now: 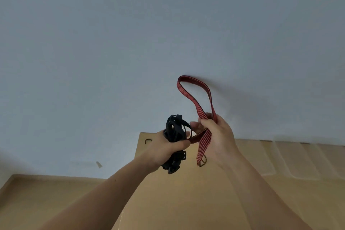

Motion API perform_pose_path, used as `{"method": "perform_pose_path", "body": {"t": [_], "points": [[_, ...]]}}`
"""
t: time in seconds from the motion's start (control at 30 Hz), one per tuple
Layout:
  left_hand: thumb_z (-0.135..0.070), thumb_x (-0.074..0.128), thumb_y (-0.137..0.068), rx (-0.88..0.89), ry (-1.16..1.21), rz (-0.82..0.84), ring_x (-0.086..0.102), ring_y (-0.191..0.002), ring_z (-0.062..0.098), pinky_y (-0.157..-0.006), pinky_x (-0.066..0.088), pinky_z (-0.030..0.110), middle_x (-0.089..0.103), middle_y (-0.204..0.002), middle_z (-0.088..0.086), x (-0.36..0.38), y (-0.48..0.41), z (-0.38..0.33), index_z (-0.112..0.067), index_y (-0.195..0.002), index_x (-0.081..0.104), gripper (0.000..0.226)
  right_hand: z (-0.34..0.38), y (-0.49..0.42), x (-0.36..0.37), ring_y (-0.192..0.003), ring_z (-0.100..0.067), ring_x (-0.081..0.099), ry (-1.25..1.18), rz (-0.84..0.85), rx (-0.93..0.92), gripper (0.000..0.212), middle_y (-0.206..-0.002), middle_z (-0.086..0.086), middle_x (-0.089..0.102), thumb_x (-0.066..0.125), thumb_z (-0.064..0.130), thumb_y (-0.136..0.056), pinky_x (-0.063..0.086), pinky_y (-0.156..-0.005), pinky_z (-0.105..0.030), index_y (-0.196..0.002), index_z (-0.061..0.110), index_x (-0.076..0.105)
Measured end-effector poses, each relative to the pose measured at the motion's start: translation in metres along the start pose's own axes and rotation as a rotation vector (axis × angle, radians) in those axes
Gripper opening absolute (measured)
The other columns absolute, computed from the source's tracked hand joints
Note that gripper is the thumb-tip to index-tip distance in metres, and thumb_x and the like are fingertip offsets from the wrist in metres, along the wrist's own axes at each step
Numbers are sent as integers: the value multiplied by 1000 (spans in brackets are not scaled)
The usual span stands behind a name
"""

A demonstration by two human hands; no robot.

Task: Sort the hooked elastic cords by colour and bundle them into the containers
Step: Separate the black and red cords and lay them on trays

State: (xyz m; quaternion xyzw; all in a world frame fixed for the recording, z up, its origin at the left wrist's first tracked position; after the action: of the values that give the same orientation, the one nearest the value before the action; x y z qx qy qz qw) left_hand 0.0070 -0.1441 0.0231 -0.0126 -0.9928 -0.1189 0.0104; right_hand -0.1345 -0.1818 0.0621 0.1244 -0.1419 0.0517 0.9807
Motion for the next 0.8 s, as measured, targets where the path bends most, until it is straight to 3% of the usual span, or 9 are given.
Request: {"method": "perform_pose_path", "body": {"t": [0.07,0.13,0.2,0.33,0.53,0.6,0.7,0.8], "points": [[-5,73,-84,69,7,74,62,-64,2,-59,47,13,64,-65,-9,19,2,-23,-5,-94,68,11,25,7,6,-76,-21,67,-128,18,-52,11,-73,-4,67,57,4,-93,56,-72,-41,-102,9,60],[-10,76,-80,117,46,145,66,-76,16,-68,53,23,68,-79,5,34,3,-39,-1,-97,65,22,39,10,9,-68,-16,63,-237,42,-76,14,-72,-2,62,57,3,-92,55,-65,-34,-104,10,59],[-11,75,-75,137,50,175,65,-76,25,-68,56,31,66,-82,15,44,5,-49,5,-99,63,31,49,13,8,-64,-17,60,-334,42,-87,17,-68,-3,58,57,1,-92,55,-66,-32,-107,9,56],[2,74,-78,169,1,173,63,-69,23,-63,52,27,64,-76,13,56,11,-54,6,-91,62,18,52,19,-5,-71,-23,58,-396,7,-83,24,-70,-7,55,61,2,-91,54,-76,-37,-111,11,54],[-10,71,-73,222,-7,294,63,-68,24,-66,51,34,65,-73,13,70,20,-76,-4,-81,67,10,60,34,-46,-77,-22,65,-211,-109,-165,11,-80,-11,59,65,8,-90,56,-77,-36,-94,4,56],[-9,69,-74,252,16,326,60,-66,25,-65,50,35,63,-70,12,78,24,-90,-8,-76,67,3,63,44,-62,-83,-27,66,-98,-168,-196,22,-85,-19,63,68,19,-89,56,-82,-41,-95,-1,60],[-6,66,-73,288,56,392,57,-63,24,-61,48,32,59,-68,11,97,29,-112,-13,-72,65,7,75,67,-95,-92,-19,66,239,-429,-276,41,-105,-9,68,70,39,-85,50,-76,-33,-108,7,61],[-4,64,-74,295,56,503,57,-62,24,-60,48,31,58,-69,12,128,34,-126,-12,-74,66,8,104,107,-128,-122,-19,45,505,-735,-478,59,-131,-2,48,74,42,-80,41,-98,-33,-126,16,49]]}}
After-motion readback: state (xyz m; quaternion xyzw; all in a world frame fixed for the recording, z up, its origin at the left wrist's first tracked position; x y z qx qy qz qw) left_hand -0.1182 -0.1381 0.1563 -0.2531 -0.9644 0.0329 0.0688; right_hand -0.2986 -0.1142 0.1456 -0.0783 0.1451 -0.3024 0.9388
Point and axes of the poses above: each hand's wrist, its own y-axis away from the middle knuckle, its own x-axis out of the palm, z = x × y, the point moved 9 cm from there along -y, towards the middle knuckle
